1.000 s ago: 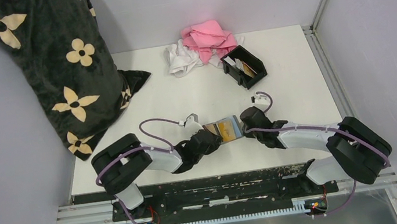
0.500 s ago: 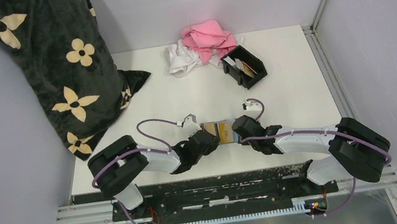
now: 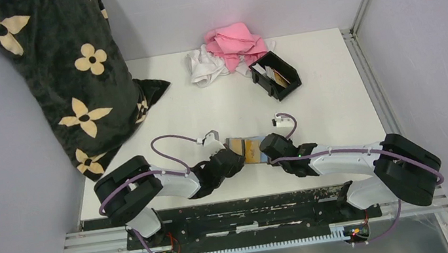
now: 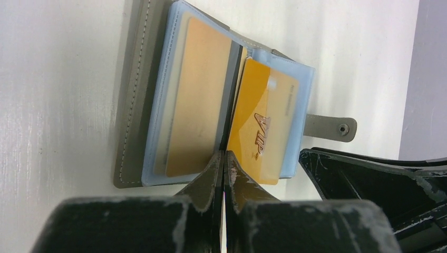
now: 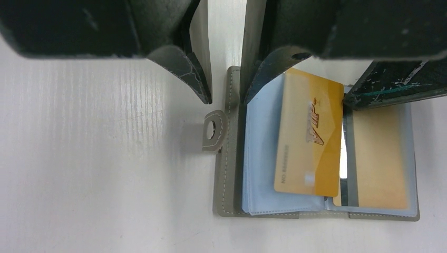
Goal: Put the credit cards into the card holder
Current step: Insert the credit card into the card holder.
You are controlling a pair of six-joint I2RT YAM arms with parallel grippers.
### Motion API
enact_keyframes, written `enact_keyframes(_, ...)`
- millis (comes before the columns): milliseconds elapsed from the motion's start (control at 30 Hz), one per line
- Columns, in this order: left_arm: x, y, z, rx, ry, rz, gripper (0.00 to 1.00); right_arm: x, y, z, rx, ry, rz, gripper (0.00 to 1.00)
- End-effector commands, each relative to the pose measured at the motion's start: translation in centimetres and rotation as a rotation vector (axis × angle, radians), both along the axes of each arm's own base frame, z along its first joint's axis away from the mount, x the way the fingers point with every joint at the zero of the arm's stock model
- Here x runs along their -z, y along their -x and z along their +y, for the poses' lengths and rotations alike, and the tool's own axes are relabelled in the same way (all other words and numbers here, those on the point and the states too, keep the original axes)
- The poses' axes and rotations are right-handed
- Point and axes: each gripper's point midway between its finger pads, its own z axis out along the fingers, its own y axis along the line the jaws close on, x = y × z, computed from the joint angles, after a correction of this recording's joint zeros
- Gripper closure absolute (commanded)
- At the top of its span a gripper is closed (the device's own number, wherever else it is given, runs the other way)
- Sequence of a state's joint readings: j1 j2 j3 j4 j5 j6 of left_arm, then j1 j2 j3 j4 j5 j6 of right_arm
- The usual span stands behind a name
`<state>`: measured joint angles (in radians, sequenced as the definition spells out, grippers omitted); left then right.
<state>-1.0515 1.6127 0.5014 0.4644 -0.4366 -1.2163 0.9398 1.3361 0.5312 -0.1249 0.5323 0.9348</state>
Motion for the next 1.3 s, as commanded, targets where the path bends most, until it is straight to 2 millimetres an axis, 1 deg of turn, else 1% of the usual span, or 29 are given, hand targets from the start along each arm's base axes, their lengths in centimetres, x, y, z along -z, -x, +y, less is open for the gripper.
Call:
enact_keyframes(0, 2.9, 1.3, 1.7, 0.074, -0.141, 0.023, 0.94, -2.4, -1.2, 0.9, 0.026, -0.048, -0.062, 0.68)
enact_keyframes(167, 2.9, 1.6, 1.6, 0.086, -0.13, 0.025, 0.88, -2.2, -1.1, 0.7, 0.027, -0.039, -0.06, 0.68)
enact_keyframes(267, 2.8, 1.5, 1.6, 0.091, -0.131, 0.022, 0.78, -2.3, -1.2, 0.8, 0.024, -0.035, -0.059, 0.68)
enact_keyframes(467, 2.8, 1.5, 2.0, 0.083, -0.143, 0.02, 0.68, -2.3, -1.3, 0.9, 0.022, -0.034, -0.059, 0.68)
enact_keyframes(600, 3.1, 1.6, 2.4, 0.081, -0.16, 0.027, 0.57, -2.4, -1.3, 0.9, 0.022, -0.031, -0.06, 0.68)
enact_keyframes(767, 3.2, 1.7, 2.5, 0.086, -0.135, 0.026, 0.54, -2.4, -1.3, 1.0, 0.019, -0.028, -0.058, 0.68)
enact_keyframes(867, 2.7, 1.6, 2.4, 0.094, -0.113, 0.009, 0.49, -2.2, -1.3, 1.1, 0.016, -0.028, -0.053, 0.68)
enact_keyframes(1000, 2.7, 1.7, 2.2, 0.113, -0.095, 0.005, 0.41, -2.3, -1.3, 1.1, 0.015, -0.028, -0.053, 0.68)
enact_keyframes(1167, 3.5, 2.2, 2.1, 0.136, -0.081, 0.026, 0.4, -2.4, -1.3, 1.2, 0.017, -0.031, -0.054, 0.68)
enact_keyframes(1267, 3.6, 2.2, 2.0, 0.142, -0.064, 0.029, 0.4, -2.3, -1.3, 1.3, 0.015, -0.032, -0.052, 0.68)
